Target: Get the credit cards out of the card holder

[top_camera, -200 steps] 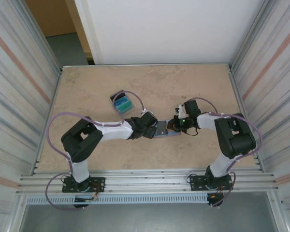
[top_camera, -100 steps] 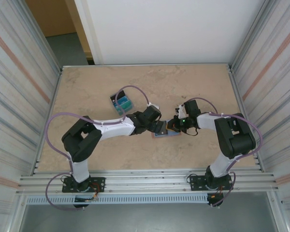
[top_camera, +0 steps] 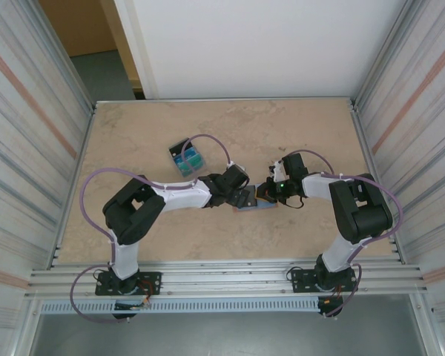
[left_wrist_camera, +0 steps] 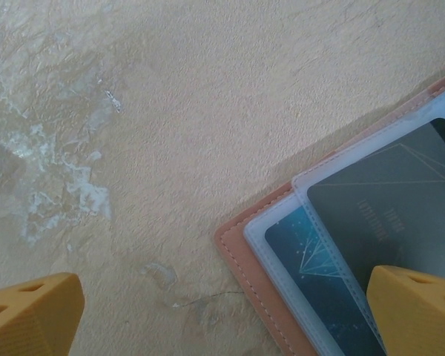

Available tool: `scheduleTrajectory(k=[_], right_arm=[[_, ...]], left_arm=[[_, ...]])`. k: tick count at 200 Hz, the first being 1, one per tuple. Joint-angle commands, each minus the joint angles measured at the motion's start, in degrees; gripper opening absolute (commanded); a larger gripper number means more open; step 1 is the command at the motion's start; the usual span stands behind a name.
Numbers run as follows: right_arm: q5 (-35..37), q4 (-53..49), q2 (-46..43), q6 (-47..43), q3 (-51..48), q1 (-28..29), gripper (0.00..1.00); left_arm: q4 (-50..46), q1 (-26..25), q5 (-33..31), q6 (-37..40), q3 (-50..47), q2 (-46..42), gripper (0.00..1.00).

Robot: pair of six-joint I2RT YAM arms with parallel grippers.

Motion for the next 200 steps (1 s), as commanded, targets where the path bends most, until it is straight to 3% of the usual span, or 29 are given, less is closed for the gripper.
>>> scheduleTrajectory(k=[1, 113, 200], right_arm=[[1.2, -2.3, -0.7, -1.5, -0.3, -0.1, 0.08], [1.3, -2.5, -1.0, -1.7, -0.9, -1.7, 0.02], [1.9, -2.5, -1.7, -1.8, -1.6, -2.1, 0.07]], left_arm=[[-2.5, 0.5, -1.6, 1.0, 0.9, 1.0, 0.99], [-3.7, 0.5, -1.9, 1.3, -0.2, 1.4, 0.99], [-3.7, 0.5, -2.1, 1.5, -0.2, 1.7, 0.99]])
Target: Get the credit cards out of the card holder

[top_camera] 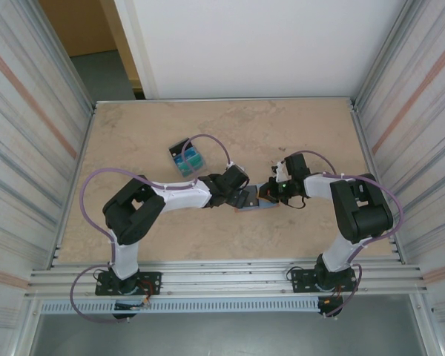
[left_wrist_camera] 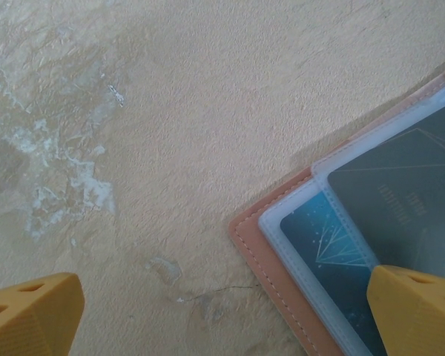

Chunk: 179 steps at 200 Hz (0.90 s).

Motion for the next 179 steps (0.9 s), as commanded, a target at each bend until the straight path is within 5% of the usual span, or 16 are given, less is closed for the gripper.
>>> scheduleTrajectory(k=[1, 179], right_arm=[[2.0, -2.4, -1.6, -1.8, -1.0, -0.5, 0.07], [-4.9, 5.0, -0.9, 0.8, -3.2, -2.3, 0.13]], left_arm=[[-3.1, 0.5, -1.7, 1.3, -0.2, 1.7, 0.99], [-3.2, 0.6, -1.6, 1.5, 0.0, 1.5, 0.99]])
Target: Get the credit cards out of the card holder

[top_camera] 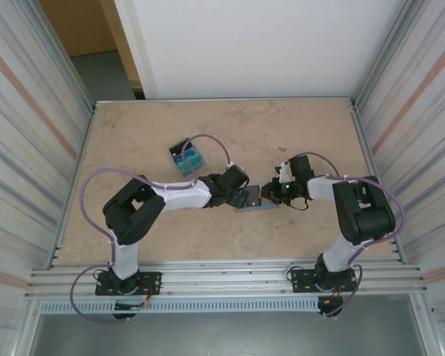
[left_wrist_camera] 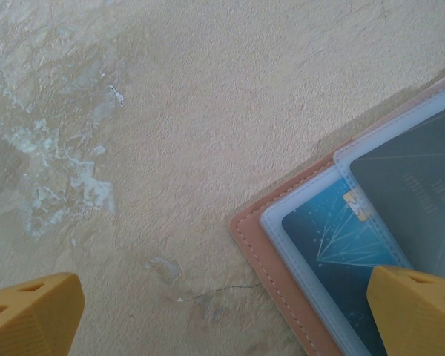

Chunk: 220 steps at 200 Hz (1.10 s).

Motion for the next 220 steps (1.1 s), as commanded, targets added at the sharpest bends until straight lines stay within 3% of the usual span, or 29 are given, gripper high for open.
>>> scheduleTrajectory(k=[1, 65, 144, 176, 220], right_arm=[[-2.5, 2.2, 0.2, 0.6, -0.9, -0.5, 0.13], [-8.7, 11.2, 3.7, 4.8, -2.3, -1.3, 0.17], [-13.4, 19.1, 6.4, 8.0, -3.0, -1.3, 0.13], [-14.9, 21.4, 7.9, 9.1, -3.1, -1.4, 0.17], [-18.9, 30.0, 10.7, 13.9, -5.0, -3.2, 0.14]], left_arm=[[-3.2, 0.6, -1.6, 1.5, -0.1, 1.6, 0.99], [-3.3, 0.6, -1.4, 1.4, 0.1, 1.9, 0.99], [-3.5, 0.6, -1.4, 1.4, 0.0, 1.8, 0.99], [-3.5, 0.6, -1.5, 1.4, 0.0, 1.8, 0.99], [-4.3, 0.6, -2.3, 1.7, -0.1, 1.8, 0.99]])
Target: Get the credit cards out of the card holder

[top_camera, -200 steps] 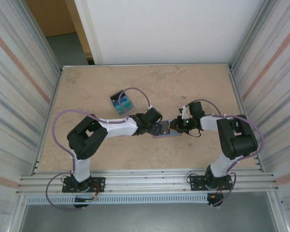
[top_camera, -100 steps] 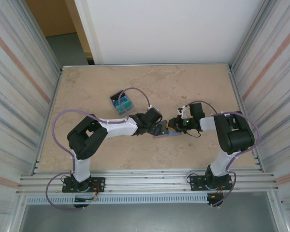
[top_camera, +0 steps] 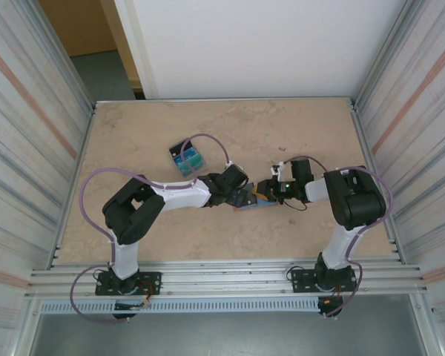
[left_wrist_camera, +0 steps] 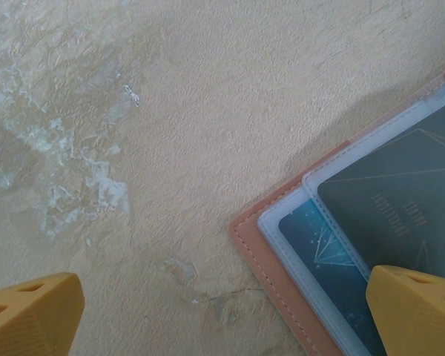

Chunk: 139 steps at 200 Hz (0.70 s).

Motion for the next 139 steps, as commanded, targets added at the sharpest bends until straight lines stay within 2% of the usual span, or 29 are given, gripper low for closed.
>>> scheduleTrajectory(k=[1, 46, 119, 139], right_arm=[[-4.4, 6.5, 2.0, 3.9, -1.7, -1.3, 0.14], [-9.6, 20.8, 5.3, 12.1, -4.1, -3.5, 0.15], [-11.2, 29.1, 9.9, 16.7, -4.4, -3.8, 0.10], [-11.1, 29.5, 10.6, 16.8, -4.3, -3.8, 0.13]], left_arm=[[-4.0, 0.3, -1.7, 1.7, -0.1, 1.7, 0.99], [-4.5, 0.2, -2.4, 2.0, 0.2, 1.9, 0.99], [-4.9, 0.3, -2.7, 1.8, 0.4, 1.8, 0.99], [-5.0, 0.2, -2.5, 1.7, 0.4, 1.8, 0.99]])
